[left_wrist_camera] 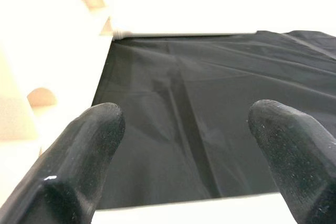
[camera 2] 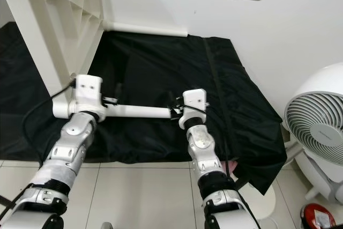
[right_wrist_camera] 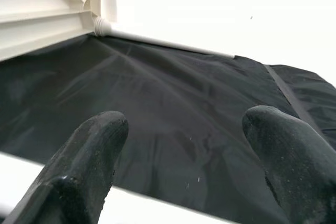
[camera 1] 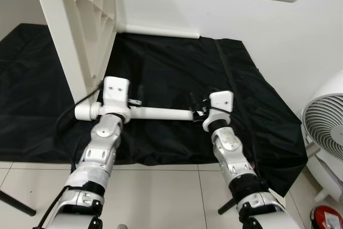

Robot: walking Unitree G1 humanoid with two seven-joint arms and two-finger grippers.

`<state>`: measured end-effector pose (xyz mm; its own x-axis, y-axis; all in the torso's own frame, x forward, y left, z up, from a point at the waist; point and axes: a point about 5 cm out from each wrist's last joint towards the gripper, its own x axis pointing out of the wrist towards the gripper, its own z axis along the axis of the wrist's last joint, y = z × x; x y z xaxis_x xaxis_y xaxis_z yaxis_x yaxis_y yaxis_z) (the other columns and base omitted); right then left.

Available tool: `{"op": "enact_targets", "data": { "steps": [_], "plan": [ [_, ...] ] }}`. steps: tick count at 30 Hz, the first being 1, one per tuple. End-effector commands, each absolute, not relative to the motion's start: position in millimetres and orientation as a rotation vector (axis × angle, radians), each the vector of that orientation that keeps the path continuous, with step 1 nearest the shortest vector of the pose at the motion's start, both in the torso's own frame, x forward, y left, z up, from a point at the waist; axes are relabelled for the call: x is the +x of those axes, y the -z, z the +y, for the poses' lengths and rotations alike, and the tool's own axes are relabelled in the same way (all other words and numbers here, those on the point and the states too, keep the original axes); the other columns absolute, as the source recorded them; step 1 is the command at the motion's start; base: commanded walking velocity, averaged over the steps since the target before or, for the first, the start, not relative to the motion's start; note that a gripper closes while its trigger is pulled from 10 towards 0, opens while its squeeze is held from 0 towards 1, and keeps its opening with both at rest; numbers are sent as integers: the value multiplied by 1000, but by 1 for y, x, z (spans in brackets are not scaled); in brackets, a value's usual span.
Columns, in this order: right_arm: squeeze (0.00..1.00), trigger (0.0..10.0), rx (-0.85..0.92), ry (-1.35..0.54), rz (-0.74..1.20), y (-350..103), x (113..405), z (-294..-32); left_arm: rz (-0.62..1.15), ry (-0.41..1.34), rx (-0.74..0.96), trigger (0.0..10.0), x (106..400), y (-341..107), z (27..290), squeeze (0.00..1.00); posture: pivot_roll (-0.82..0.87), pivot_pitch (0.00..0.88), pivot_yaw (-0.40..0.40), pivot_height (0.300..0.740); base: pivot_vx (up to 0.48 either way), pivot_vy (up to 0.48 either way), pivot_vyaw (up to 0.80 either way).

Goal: Building children table

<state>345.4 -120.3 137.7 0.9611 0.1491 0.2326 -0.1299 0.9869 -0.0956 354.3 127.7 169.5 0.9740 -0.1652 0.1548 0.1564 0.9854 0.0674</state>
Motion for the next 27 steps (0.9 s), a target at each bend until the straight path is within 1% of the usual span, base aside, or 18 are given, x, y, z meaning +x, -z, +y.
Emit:
{"op": "enact_targets", "data": {
  "steps": [1,6,14,27],
  "plan": [
    [0,10000,-92,-113,-214,-133,345,-124,-148,156,47,10000,356,-166,130,0,120,35,-87,740,0,0,0],
    [0,10000,-83,-121,-214,-132,344,-124,-130,143,53,10000,356,-162,134,0,118,19,-79,740,0,0,0],
    [0,10000,-73,-135,-226,-134,344,-120,-129,155,62,10000,357,-162,131,0,121,15,-78,740,0,0,0],
    [0,10000,-87,-139,-217,-133,344,-122,-138,160,67,10000,356,-161,130,0,126,12,-90,740,0,0,0]
  ]
}}
